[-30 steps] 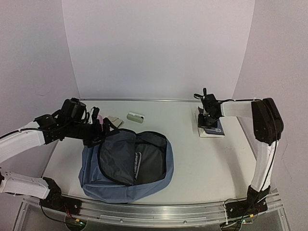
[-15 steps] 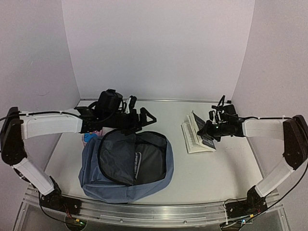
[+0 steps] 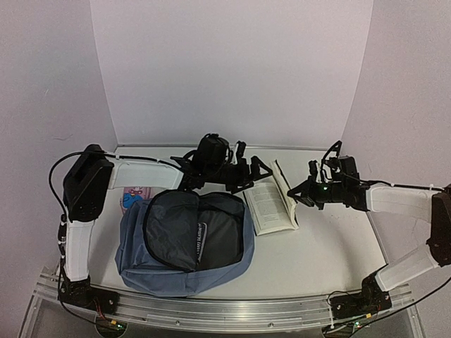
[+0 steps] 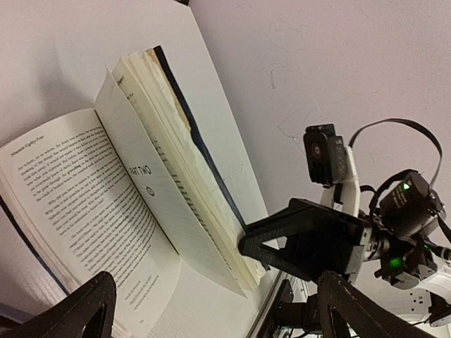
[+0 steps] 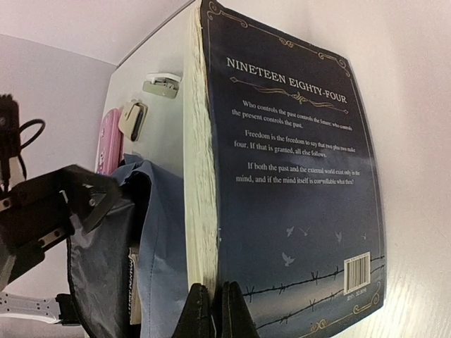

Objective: Pack the student bag
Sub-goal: Pick up the book from the center of the board.

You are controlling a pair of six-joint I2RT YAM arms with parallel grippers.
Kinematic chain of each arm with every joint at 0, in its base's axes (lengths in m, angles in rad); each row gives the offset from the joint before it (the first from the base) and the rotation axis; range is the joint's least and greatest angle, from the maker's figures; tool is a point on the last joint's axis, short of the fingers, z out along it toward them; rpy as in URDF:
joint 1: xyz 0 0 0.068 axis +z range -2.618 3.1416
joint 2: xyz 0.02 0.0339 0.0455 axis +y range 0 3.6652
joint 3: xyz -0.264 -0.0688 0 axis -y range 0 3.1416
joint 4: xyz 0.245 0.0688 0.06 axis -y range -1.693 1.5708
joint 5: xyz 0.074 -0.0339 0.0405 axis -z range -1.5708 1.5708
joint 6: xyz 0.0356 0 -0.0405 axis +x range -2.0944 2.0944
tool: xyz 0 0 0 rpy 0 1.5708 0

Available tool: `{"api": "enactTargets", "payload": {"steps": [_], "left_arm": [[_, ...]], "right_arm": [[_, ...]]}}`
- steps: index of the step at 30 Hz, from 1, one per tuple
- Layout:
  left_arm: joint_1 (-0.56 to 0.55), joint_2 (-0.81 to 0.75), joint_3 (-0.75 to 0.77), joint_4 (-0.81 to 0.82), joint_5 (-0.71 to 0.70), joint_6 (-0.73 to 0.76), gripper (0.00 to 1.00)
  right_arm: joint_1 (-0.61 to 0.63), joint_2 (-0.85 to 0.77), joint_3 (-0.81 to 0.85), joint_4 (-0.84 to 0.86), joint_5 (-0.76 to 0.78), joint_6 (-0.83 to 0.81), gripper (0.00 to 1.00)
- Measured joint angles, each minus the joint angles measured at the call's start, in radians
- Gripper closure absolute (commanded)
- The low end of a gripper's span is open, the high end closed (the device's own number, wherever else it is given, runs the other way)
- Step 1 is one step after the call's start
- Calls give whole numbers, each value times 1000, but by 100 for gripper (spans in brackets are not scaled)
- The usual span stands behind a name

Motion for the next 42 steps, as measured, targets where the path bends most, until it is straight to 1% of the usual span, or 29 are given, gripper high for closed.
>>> {"api": "enactTargets", "payload": {"steps": [5,10,18,23,24,25,27,28,30,31,33,36,37,40,42], "left_arm": [[0,139,90,19,36,-29,0],[2,233,163,23,66,-58,0],[2,298,239,66,108,-94,0],[2,322,270,72,127,-114,1],[2,326,272,71,127,-115,5],[2,329,273,66,127,-116,9],[2,335,276,49,126,-122,27],[2,337,278,36,123,-127,36],[2,342,283,-5,112,-132,49],[2,345,284,-27,106,-135,57],[2,348,286,-61,99,-141,71],[2,356,290,-87,88,-152,88],[2,357,290,-95,85,-153,92],[2,358,290,-105,83,-166,99],[2,358,289,-99,84,-168,100]], "right_arm": [[1,-13,-17,4,-21,-4,100],[7,-14,-25,8,-37,-13,100],[29,3,-31,18,-55,-37,100],[74,48,-29,38,-57,-54,100],[85,58,-27,38,-56,-59,95],[93,66,-24,37,-54,-64,86],[106,79,-17,34,-52,-70,70],[110,82,-13,30,-51,-70,64],[116,82,-8,26,-50,-79,53],[118,81,-5,24,-48,-82,48],[119,74,-3,13,-43,-90,40],[118,33,-3,-28,-25,-92,32],[118,11,-3,-41,-16,-96,29],[118,-63,-3,-79,18,-97,22],[118,-105,-1,-99,52,-90,18]]}}
